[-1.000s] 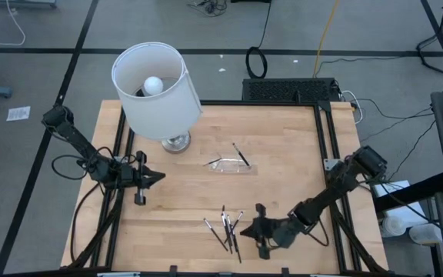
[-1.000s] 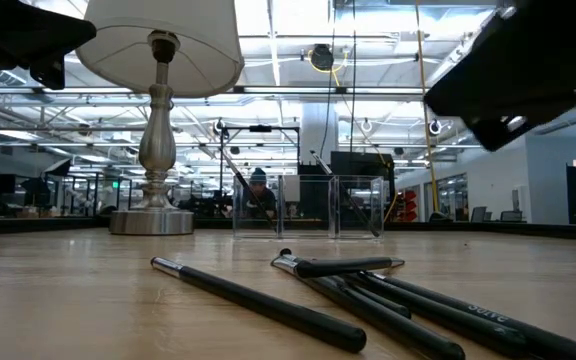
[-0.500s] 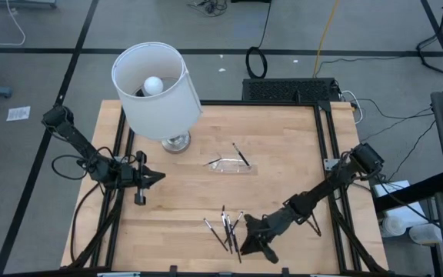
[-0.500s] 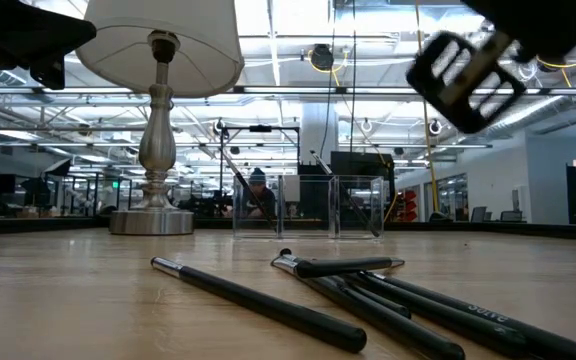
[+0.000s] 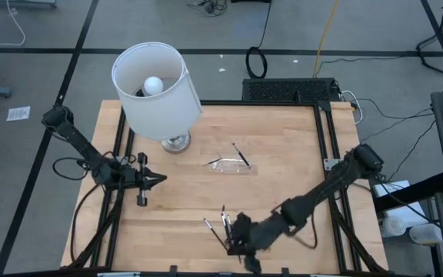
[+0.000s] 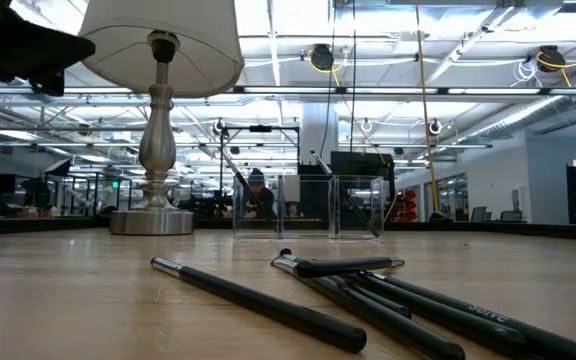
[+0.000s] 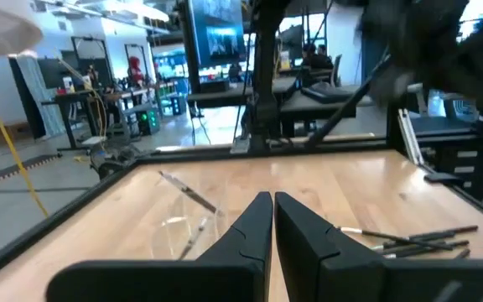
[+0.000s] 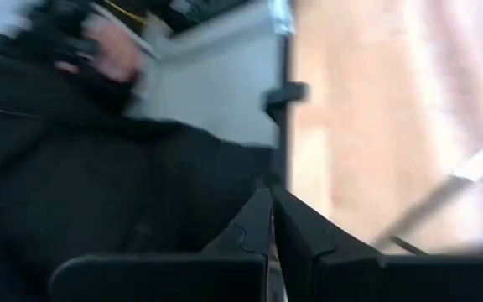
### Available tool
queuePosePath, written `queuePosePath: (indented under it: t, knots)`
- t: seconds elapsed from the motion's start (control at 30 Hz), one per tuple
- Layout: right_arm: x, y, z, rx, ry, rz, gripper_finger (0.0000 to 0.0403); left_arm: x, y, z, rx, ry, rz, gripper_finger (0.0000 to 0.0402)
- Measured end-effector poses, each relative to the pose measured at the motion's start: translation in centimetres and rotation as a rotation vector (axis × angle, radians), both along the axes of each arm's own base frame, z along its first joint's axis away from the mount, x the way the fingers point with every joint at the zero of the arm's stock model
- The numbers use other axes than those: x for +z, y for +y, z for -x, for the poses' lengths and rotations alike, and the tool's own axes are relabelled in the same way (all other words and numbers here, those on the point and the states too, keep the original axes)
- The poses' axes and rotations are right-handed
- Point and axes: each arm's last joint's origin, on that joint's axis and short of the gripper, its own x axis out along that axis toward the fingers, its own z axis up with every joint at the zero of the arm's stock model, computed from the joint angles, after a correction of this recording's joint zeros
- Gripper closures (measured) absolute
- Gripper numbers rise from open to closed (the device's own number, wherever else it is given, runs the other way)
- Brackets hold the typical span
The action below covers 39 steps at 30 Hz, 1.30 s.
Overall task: Sort items
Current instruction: Put the eyeshadow brush into the transparent organizer
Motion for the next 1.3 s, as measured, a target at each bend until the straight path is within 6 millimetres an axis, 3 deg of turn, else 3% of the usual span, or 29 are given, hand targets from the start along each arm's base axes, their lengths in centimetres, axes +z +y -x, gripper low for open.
queuePosePath:
  t: [0.1, 0.23, 0.5, 0.6, 0.73, 1.0, 1.13, 1.3]
  knots:
    - [2.8, -0.2, -1.0, -0.237, 0.16, 0.112, 0.0401, -0.1, 0.0, 0.0, -0.003, 0.008, 0.031, 0.0376]
    - [2.1, -1.0, -2.0, -0.546, 0.323, 0.052, 0.0402, -0.3, -0.1, 0.1, -0.017, 0.017, 0.105, 0.0376]
    - [-5.8, -0.4, -4.7, -0.583, 0.536, -0.054, 0.039, -1.0, -1.0, 0.5, -0.182, 0.085, 0.198, 0.0376]
    - [-7.7, -0.5, -5.0, -0.587, 0.61, -0.142, 0.0371, -1.0, -1.3, 0.6, -0.262, 0.096, 0.216, 0.0376]
    - [-10.0, -0.4, -4.6, -0.58, 0.698, -0.241, 0.0329, -1.0, -1.6, 0.8, -0.292, 0.1, 0.234, 0.0376]
    - [-9.8, -1.6, -2.7, -0.657, 0.698, -0.262, 0.0237, -1.0, -1.6, 0.9, -0.298, 0.1, 0.241, 0.0376]
    - [-9.8, -3.3, -1.3, -0.812, 0.682, -0.249, 0.0212, -1.0, -1.6, 0.9, -0.297, 0.099, 0.238, 0.0376]
    - [-11.5, -5.5, -0.6, -0.888, 0.711, -0.275, 0.0201, -1.0, -1.6, 0.9, -0.297, 0.098, 0.237, 0.0376]
